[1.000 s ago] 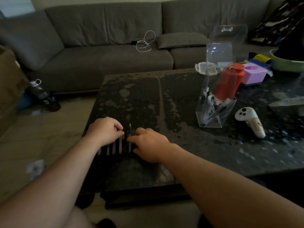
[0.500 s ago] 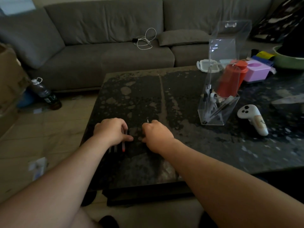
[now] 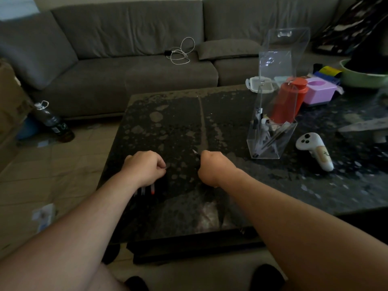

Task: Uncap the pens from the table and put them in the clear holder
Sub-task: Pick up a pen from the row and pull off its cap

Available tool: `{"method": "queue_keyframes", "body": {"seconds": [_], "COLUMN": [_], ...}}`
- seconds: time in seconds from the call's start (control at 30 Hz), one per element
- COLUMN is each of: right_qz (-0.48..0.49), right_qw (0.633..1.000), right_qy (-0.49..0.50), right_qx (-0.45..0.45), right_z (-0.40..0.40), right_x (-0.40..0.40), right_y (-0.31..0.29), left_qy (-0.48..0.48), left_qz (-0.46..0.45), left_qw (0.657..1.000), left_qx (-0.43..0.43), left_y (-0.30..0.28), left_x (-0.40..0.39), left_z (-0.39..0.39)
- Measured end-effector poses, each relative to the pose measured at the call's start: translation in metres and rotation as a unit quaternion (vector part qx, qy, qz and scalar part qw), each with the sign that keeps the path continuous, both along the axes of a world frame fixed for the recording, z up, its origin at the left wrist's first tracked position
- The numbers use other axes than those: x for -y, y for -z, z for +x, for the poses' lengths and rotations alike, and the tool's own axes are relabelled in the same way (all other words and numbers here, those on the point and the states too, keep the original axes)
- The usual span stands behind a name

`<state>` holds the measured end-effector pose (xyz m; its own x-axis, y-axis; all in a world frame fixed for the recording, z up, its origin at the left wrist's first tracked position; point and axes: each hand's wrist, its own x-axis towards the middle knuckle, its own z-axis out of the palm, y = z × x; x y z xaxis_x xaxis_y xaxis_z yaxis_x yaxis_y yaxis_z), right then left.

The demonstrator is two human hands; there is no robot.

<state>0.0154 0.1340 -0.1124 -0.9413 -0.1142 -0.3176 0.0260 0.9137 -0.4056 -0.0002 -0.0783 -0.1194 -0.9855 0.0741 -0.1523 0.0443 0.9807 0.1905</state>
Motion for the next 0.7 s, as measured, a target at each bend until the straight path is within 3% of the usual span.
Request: {"method": "queue_keyframes", "body": {"seconds": [0.2,0.43,0.7], "right_qz": [-0.038,-0.009,-0.019], "right_qw": [0.999,0.987,0.977], "right_qy": [-0.004,-0.054,-0.048], "right_qx": [-0.02,-0.15,-0.209], "right_z": [-0.007,-0.004,-0.002], "right_x": [-0.022,-0.034,-0.029], "right_y": [0.0,-0.005,-0.011], "left_qy": [-0.011,-0.009,0.037], "left_qz": [0.148,0.187,0.215], "left_qw": [0.989,0.982,0.974], "left_qx": [-0.009,-0.031,-0.059], "left_y": [0.001,0.003,-0.002], "left_x": [-0.01,-0.019,-0.03], "left_z": [-0.002,0.0,0.003]}}
